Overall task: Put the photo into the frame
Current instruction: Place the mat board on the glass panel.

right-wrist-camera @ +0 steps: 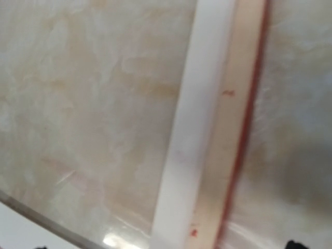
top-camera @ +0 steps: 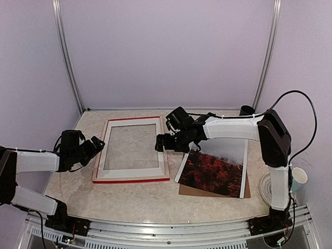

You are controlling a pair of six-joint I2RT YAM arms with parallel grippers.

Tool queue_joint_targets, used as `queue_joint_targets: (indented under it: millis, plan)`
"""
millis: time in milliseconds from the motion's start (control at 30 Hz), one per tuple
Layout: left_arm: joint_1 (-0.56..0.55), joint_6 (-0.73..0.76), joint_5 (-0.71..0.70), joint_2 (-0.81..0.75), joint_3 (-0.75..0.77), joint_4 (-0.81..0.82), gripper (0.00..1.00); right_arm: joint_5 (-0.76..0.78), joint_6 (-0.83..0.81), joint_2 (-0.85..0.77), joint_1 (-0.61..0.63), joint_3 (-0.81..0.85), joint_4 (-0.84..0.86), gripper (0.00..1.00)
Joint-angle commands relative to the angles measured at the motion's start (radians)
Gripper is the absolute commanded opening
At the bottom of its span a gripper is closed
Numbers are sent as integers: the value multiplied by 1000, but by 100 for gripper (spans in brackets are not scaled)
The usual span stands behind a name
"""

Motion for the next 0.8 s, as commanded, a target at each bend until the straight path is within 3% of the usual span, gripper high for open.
queue_joint_targets:
  millis: [0, 533, 767]
  plan:
    - [9, 3, -2, -28, 9, -11, 99, 107, -42, -74, -3, -16, -36, 99]
    - [0, 12, 3, -107, 0, -23, 99, 148, -57, -315, -151, -313, 103, 99]
    - [-75, 46, -40, -137, 43, -45, 99, 92, -72, -377, -215, -425, 161, 97]
